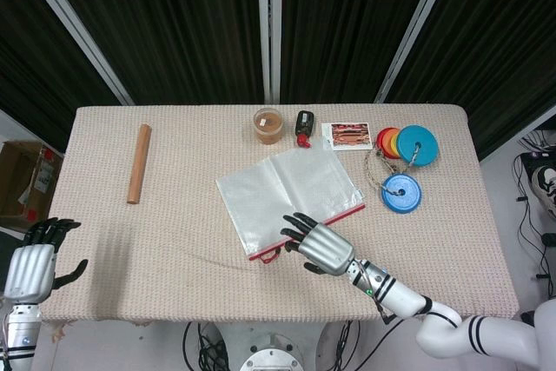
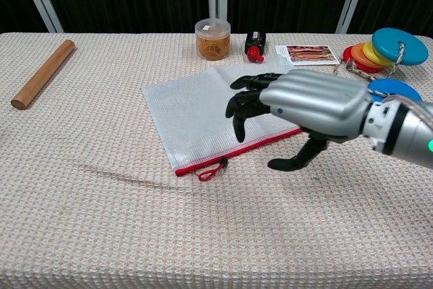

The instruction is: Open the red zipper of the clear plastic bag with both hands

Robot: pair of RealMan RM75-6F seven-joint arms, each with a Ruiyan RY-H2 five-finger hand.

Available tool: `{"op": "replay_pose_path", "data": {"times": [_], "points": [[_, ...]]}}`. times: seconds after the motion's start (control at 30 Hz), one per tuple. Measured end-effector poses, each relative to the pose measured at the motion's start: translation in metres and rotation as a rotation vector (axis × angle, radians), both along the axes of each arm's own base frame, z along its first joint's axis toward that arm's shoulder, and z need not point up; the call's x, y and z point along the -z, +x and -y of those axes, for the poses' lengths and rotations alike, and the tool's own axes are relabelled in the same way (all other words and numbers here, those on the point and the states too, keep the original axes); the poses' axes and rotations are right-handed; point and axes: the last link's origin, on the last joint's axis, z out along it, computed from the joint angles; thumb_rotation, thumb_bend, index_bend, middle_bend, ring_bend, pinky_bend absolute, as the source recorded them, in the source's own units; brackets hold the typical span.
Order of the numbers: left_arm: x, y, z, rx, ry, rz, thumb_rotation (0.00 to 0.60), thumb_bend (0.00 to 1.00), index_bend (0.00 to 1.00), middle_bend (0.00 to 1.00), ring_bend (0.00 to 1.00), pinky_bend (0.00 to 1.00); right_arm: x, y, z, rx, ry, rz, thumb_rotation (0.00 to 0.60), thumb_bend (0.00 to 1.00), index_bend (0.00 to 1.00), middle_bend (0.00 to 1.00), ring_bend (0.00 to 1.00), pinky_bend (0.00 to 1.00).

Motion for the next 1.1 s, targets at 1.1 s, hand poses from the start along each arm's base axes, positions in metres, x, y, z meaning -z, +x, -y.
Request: {"op": "replay_pose_path", "data": {"times": [1.1], "points": [[0.004, -0.014, 0.001, 0.002, -0.021, 0.060, 0.600, 0.21, 0.26, 0.21, 0.14, 0.14, 0.093, 0.021, 0.009, -0.115, -0.025, 0.006, 0.600, 0.34, 0.53, 0.24, 0.03, 0.11]]}}
